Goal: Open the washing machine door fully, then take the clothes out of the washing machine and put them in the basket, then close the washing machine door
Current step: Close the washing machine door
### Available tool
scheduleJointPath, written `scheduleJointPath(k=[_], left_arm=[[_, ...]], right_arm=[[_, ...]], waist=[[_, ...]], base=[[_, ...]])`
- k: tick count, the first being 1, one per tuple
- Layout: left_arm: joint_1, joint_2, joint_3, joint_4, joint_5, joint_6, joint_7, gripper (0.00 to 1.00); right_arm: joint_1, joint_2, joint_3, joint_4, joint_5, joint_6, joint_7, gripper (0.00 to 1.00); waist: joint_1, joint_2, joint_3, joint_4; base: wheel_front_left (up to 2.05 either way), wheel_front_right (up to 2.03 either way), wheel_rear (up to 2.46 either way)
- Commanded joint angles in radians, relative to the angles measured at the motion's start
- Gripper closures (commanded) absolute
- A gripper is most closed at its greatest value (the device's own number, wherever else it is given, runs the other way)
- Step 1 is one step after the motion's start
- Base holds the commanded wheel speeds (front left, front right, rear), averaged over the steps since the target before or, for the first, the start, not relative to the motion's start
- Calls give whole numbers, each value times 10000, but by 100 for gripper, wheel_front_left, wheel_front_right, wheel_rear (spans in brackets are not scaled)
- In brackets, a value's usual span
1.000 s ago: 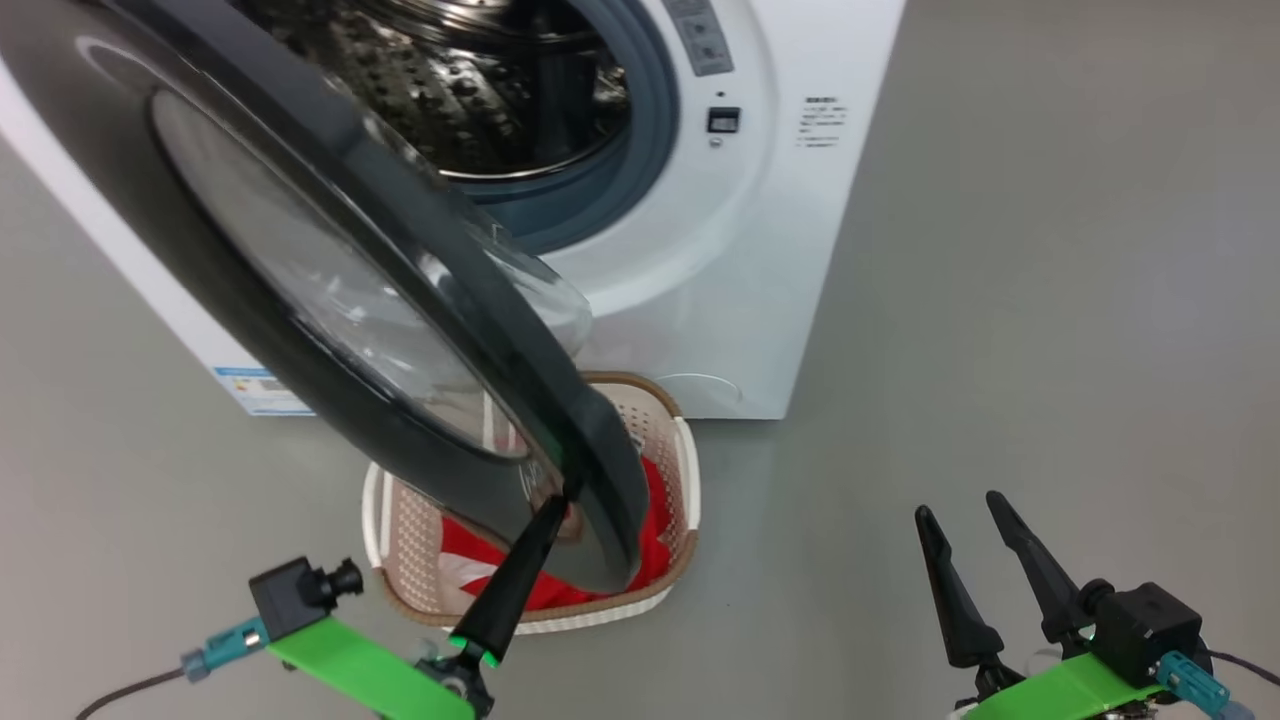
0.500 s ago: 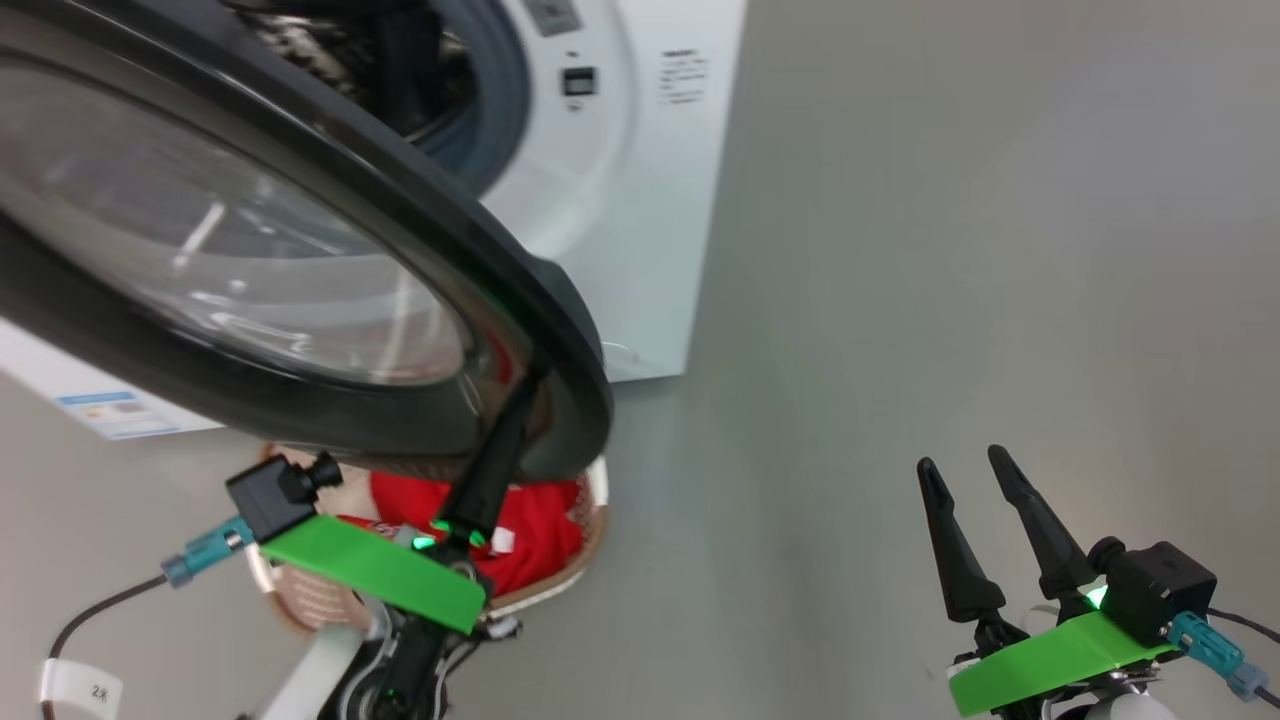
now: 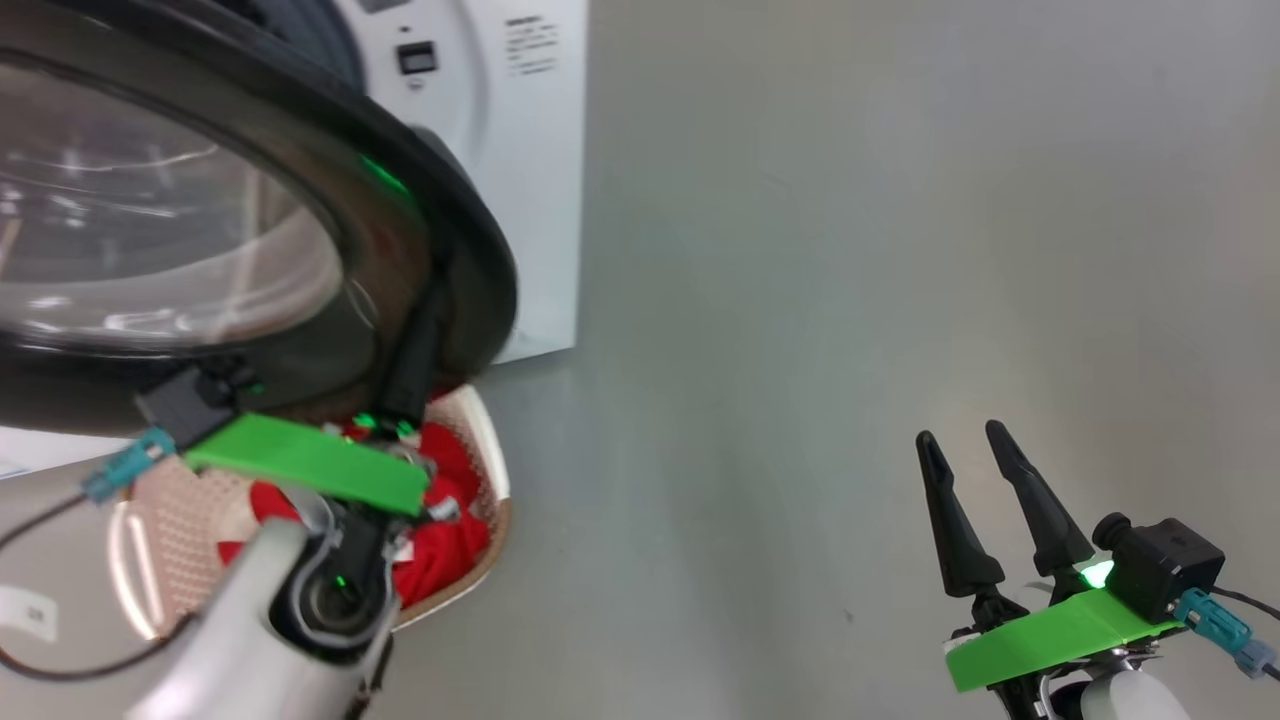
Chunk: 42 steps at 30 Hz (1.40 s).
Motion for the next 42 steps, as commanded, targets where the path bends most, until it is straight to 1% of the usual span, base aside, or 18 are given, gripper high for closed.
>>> scheduleJointPath(k=[1, 6, 13, 18, 20, 22, 25, 26, 27, 32, 42], left_arm=[[-600, 226, 492, -12, 186, -67, -112, 100], [-1139, 156, 961, 555, 583, -67, -118, 100], [-1529, -8, 1242, 874, 846, -67, -120, 100], [-1324, -68, 1320, 935, 911, -67, -121, 100], [-1049, -168, 1366, 967, 923, -67, -121, 100], [-804, -230, 1426, 985, 914, -67, -121, 78], [-359, -332, 1563, 1028, 942, -67, -121, 50], [-196, -377, 1627, 1025, 957, -67, -121, 12], [-38, -406, 1656, 1020, 976, -67, -121, 0], [748, -573, 2014, 921, 1122, -67, -121, 0], [2306, -807, 2687, 650, 1908, -67, -122, 0]], right_arm=[[-253, -38, 281, -201, 81, 0, -65, 0], [-291, -38, 323, -189, 182, 0, -65, 0], [-262, -38, 308, -175, 210, 0, -65, 0], [-201, -38, 232, -187, 161, 0, -65, 0], [-179, -38, 192, -185, 81, 0, -65, 0], [-155, -38, 175, -189, 11, 0, -65, 0], [-127, -38, 126, -181, -96, 0, -65, 0], [-118, -38, 115, -176, -136, 0, -65, 0], [-106, -38, 108, -171, -183, 0, -65, 0], [-8, -38, 40, -161, -416, 0, -65, 0], [322, -37, -260, -158, -764, 0, -65, 0]], waist=[[0, 0, 243, -420], [0, 0, 320, -659], [0, 0, 308, -745], [0, 0, 231, -568], [0, 0, 150, -349], [0, 0, 96, -187], [0, 0, -2, 73], [0, 0, -38, 165], [0, 0, -72, 261], [0, 0, -246, 786], [0, 0, -658, 1728]], base=[[0, 0, 0], [0, 0, 0], [0, 0, 0], [0, 0, 0], [0, 0, 0], [0, 0, 0], [0, 0, 0], [0, 0, 0], [0, 0, 0], [0, 0, 0], [0, 0, 0]])
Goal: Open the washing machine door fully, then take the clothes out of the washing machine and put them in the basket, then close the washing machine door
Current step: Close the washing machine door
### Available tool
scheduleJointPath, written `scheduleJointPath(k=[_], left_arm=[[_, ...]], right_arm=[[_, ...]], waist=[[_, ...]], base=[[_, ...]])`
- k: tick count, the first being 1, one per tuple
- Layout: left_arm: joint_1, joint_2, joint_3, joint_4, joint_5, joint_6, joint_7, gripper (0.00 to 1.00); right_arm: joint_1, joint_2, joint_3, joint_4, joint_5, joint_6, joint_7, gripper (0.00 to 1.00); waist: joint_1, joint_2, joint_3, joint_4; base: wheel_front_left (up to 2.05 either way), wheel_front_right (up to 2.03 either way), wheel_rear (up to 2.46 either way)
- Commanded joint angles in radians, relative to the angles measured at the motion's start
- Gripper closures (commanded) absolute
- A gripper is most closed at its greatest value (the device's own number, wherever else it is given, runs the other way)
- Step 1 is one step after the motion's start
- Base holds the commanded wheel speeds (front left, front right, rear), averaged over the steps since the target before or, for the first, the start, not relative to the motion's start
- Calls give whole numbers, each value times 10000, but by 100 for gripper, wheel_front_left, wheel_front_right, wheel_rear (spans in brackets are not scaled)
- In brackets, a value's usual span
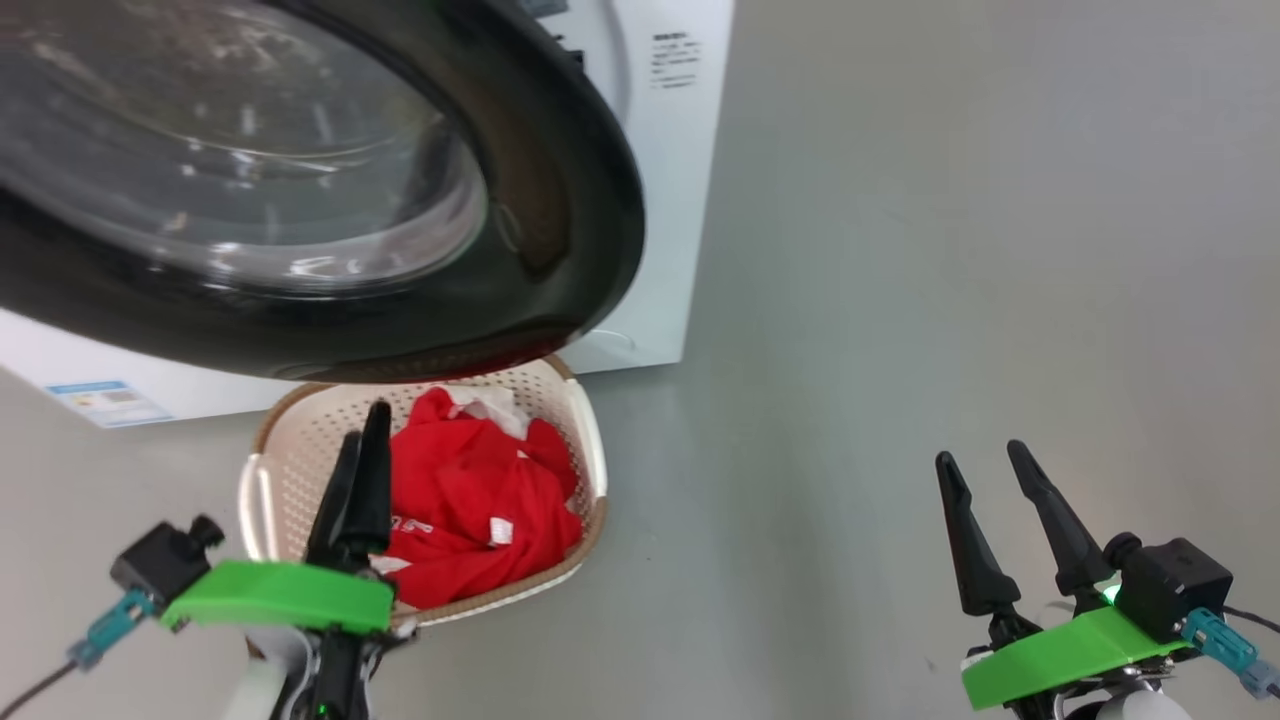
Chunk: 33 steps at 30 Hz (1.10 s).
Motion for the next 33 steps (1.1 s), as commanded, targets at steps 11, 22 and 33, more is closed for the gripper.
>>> scheduleJointPath(k=[11, 22, 33], left_arm=[[1282, 358, 630, -535, 1156, -67, -78, 0], [2353, 464, 1310, -958, 2833, -67, -78, 0], [3162, 153, 1913, -1392, 5203, -67, -78, 0]], right_arm=[[481, -78, -104, -277, -279, 2, -65, 0], [916, -102, -328, -272, -339, 2, -65, 0], [1295, -124, -555, -277, -358, 2, -65, 0]], waist=[[1, -1, -634, 843], [1, -1, -895, 1087], [1, -1, -1116, 1259]], base=[[0, 0, 0], [0, 0, 0], [0, 0, 0]])
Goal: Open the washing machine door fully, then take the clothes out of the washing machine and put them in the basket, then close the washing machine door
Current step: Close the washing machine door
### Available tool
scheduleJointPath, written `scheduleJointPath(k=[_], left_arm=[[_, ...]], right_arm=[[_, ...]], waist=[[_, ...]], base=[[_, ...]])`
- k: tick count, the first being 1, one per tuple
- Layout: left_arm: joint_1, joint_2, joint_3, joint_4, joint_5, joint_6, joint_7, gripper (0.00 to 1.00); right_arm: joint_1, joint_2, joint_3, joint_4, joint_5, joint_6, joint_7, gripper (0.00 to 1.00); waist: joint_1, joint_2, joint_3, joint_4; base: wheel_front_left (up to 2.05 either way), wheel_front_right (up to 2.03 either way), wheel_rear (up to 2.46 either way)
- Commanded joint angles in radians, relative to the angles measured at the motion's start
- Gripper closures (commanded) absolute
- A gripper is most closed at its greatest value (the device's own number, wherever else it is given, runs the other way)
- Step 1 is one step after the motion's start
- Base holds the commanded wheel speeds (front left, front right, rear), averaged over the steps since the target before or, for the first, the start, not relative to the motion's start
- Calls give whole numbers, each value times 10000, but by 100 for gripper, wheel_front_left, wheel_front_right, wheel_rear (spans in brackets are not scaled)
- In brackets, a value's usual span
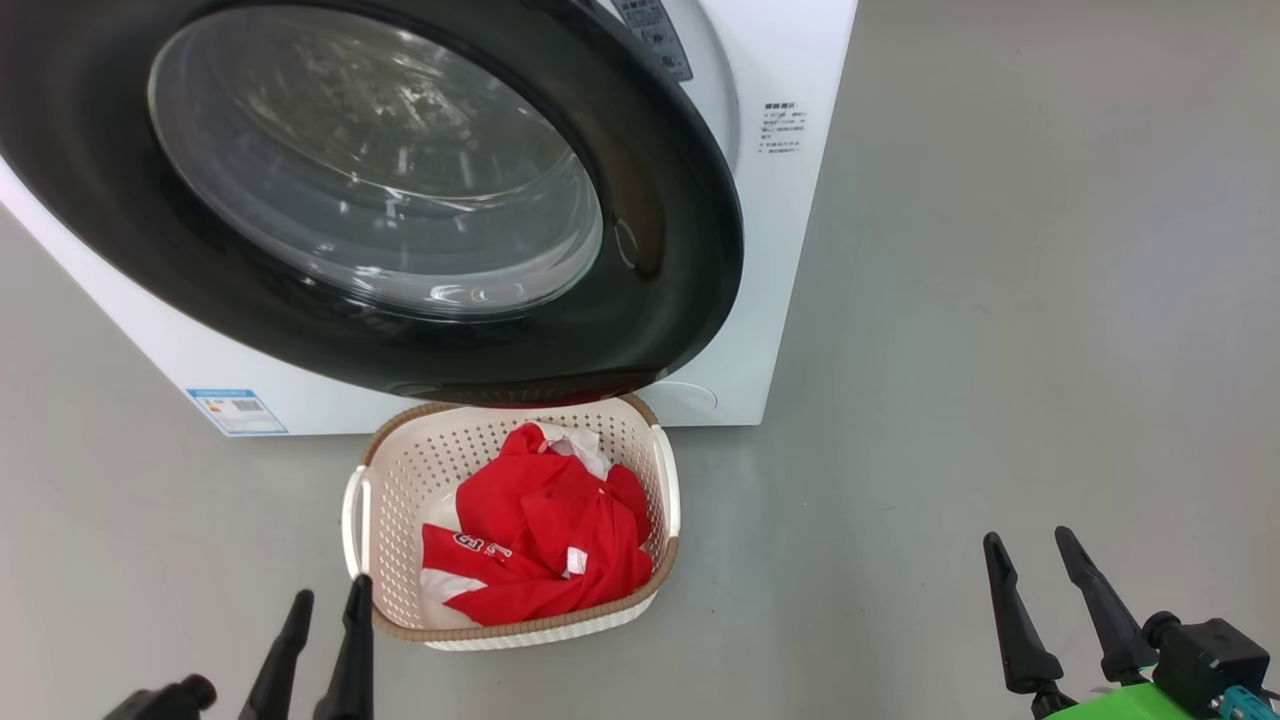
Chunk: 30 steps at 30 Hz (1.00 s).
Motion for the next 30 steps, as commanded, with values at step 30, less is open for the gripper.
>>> scheduleJointPath(k=[30], left_arm=[[648, -919, 1969, -1725, 4984, -63, -80, 0]], right_arm=[[-3, -110, -56, -379, -203, 0, -65, 0]], waist=[[0, 0, 53, 59]], base=[[0, 0, 0]])
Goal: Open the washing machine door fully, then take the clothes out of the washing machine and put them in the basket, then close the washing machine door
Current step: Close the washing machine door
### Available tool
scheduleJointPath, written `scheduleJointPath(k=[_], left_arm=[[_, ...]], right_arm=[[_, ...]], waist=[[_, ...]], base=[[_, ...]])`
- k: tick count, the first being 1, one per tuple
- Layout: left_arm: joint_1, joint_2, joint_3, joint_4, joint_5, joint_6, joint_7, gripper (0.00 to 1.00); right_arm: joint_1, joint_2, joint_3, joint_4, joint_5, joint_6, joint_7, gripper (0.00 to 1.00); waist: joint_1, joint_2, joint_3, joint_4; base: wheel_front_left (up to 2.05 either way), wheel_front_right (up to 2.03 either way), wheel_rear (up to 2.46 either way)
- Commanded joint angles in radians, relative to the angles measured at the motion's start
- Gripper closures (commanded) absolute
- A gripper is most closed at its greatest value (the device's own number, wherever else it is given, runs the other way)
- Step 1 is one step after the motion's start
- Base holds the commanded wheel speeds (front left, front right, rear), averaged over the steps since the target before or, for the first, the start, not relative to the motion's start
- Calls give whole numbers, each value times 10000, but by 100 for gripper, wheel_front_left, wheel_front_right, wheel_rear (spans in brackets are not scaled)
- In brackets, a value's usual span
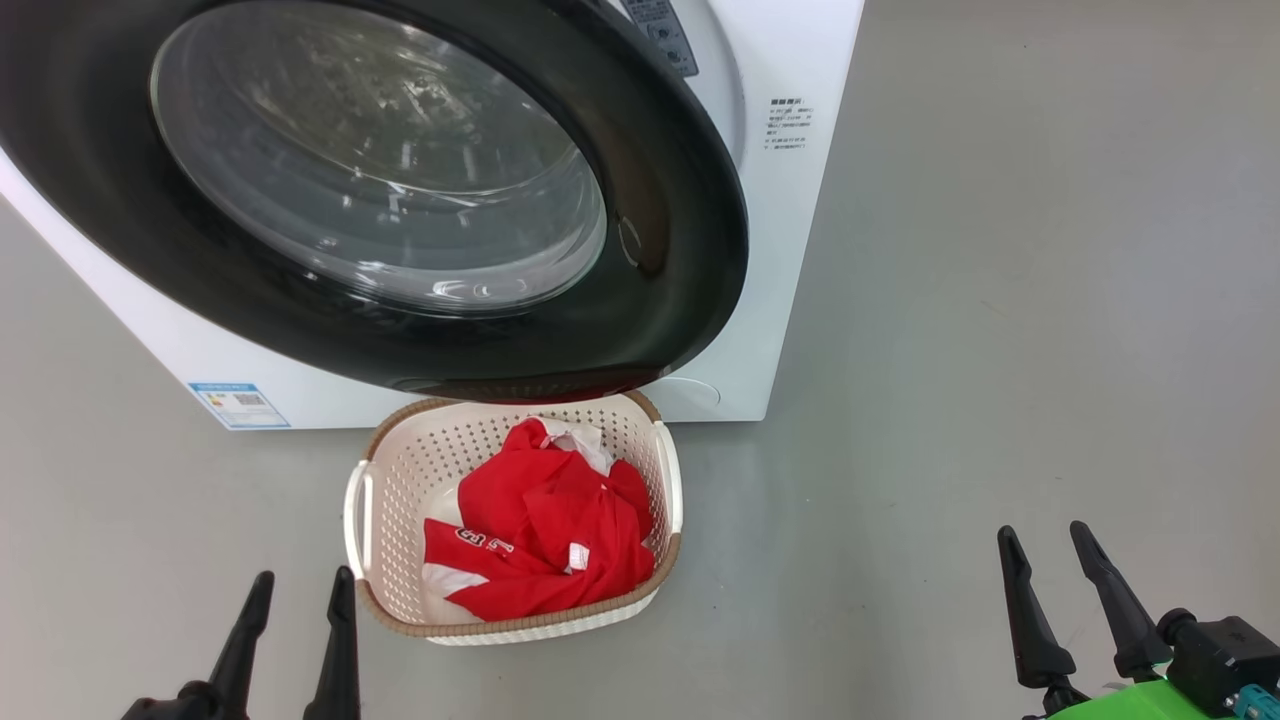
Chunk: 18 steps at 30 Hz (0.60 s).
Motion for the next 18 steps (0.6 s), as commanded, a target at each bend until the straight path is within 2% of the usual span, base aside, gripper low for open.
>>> scheduleJointPath(k=[1, 5, 6, 7, 8, 9, 18], left_arm=[[-106, 49, 332, -283, 124, -56, -80, 0], [-111, 37, 309, -309, 143, -56, -80, 0], [-131, 33, 266, -310, 150, -56, -80, 0], [-149, 31, 240, -308, 153, -56, -80, 0], [-170, 29, 209, -301, 155, -56, -80, 0], [-197, 27, 160, -293, 155, -56, -80, 0], [-447, 20, -387, -300, -220, -56, -80, 0]], right_arm=[[-33, -115, 185, -277, -178, 2, -65, 0], [-40, -114, 199, -303, -174, 2, -65, 0], [-66, -112, 245, -329, -143, 2, -65, 4], [-92, -111, 296, -344, -89, 2, -65, 52], [-127, -110, 374, -352, -53, 2, -65, 86], [-165, -118, 493, -351, -28, 2, -65, 100], [-1152, -148, 1307, -309, 158, 2, -65, 100]], waist=[[0, 0, -3, 3], [0, 0, 2, 31], [0, 0, 15, 72], [0, 0, 28, 101], [0, 0, 41, 135], [0, 0, 69, 187], [0, 0, 382, 939]], base=[[0, 0, 0], [0, 0, 0], [0, 0, 0], [0, 0, 0], [0, 0, 0], [0, 0, 0], [0, 0, 0]])
